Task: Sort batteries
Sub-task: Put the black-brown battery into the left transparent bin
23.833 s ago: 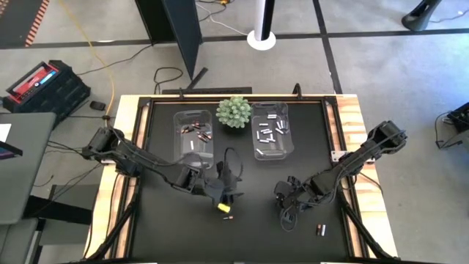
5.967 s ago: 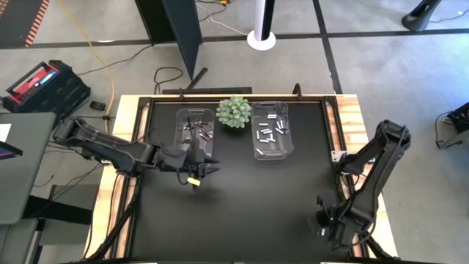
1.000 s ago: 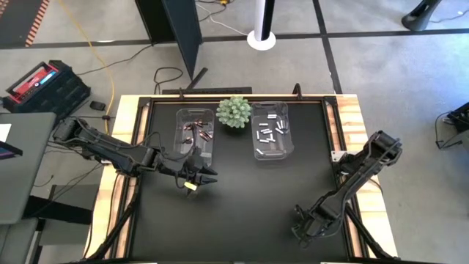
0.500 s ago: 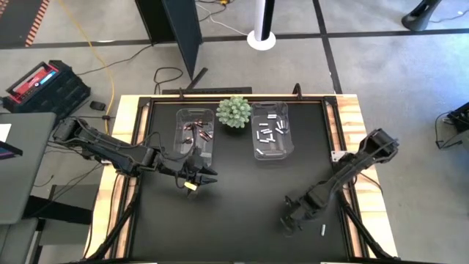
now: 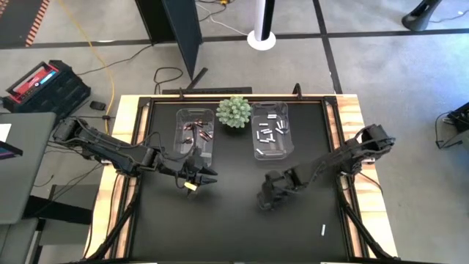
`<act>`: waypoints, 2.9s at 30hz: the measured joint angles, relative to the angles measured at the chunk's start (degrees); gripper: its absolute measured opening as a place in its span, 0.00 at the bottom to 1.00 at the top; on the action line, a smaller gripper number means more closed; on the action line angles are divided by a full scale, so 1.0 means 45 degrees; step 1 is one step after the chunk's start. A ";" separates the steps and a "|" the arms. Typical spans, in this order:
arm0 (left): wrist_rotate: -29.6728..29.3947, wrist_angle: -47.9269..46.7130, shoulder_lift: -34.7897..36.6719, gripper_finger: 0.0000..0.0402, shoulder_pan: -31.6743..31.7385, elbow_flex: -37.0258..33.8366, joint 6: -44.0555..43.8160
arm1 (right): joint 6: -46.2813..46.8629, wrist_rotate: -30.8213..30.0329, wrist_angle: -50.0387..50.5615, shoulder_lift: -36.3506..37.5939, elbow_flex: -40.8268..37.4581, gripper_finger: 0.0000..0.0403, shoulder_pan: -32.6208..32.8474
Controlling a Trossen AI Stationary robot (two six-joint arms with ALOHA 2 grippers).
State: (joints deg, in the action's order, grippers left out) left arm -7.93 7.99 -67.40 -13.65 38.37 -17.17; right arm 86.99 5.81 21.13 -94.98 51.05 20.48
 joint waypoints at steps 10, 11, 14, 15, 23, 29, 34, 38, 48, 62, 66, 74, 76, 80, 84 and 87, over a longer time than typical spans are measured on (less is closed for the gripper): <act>0.0046 -0.0875 0.0005 0.29 -0.0005 0.0000 -0.0446 | -0.1463 -0.0459 -0.1403 0.0000 0.0000 0.06 -0.1904; 0.0170 -0.0879 0.0005 0.29 -0.0005 0.0000 -0.0570 | -0.1591 -0.0454 -0.1376 0.0000 0.0000 0.05 -0.1943; 0.1608 -0.0777 0.0005 0.29 -0.0005 0.0000 -0.0512 | -0.1770 -0.0449 -0.1224 0.0000 0.0000 0.04 -0.1973; 0.1968 -0.0787 0.0005 0.29 -0.0012 0.0000 -0.0402 | -0.1776 -0.0449 -0.1114 0.0000 0.0000 0.04 -0.1926; 0.1944 -0.0826 0.0005 0.29 0.0000 0.0000 -0.0272 | -0.1636 -0.0432 -0.0170 0.0005 0.0005 0.04 -0.1091; 0.1934 -0.0969 0.0005 0.29 0.0000 0.0000 -0.0210 | -0.1048 -0.0406 0.0433 0.0010 0.0010 0.05 -0.0444; 0.1934 -0.0983 0.0005 0.29 0.0000 0.0000 -0.0433 | -0.0663 -0.0405 0.0606 0.0010 0.0015 0.05 0.0045; 0.1932 -0.0986 0.0005 0.29 0.0000 0.0000 -0.0625 | -0.0295 -0.0400 0.0630 0.0015 0.0015 0.05 0.0412; 0.1843 -0.0882 0.0002 0.29 0.0000 0.0000 -0.0769 | 0.1363 -0.0671 0.0629 0.0015 0.0015 0.05 0.1350; 0.2031 0.0241 0.0000 0.53 -0.0164 0.0000 -0.0873 | 0.2735 -0.1080 0.0528 0.0019 0.0019 0.05 0.2040; 0.1424 0.0513 -0.0011 0.64 -0.0370 0.0000 -0.0164 | 0.2810 -0.1082 0.0497 0.0019 0.0019 0.05 0.2041; -0.1005 0.0442 -0.0039 0.69 -0.0548 0.0000 0.0262 | 0.2814 -0.1323 0.0421 0.0019 0.0019 0.05 0.2041; -0.1034 0.0459 -0.0039 0.69 -0.0468 0.0000 0.0254 | 0.2810 -0.1323 0.0421 0.0019 0.0019 0.05 0.2041; -0.1058 0.0483 -0.0039 0.69 -0.0452 0.0000 -0.0190 | 0.2805 -0.1323 0.0421 0.0019 0.0019 0.05 0.2041; -0.1058 0.0548 -0.0046 0.69 -0.0459 0.0000 -0.0331 | 0.2785 -0.1323 0.0426 0.0019 0.0019 0.05 0.2041; -0.0956 0.0398 -0.0061 0.69 -0.0749 0.0000 0.1533 | 0.2668 -0.1323 0.0426 0.0019 0.0019 0.05 0.2041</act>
State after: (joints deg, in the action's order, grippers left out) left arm -12.23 9.78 -67.67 -17.02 38.37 -10.27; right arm 99.00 -0.14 23.05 -94.89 51.13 29.67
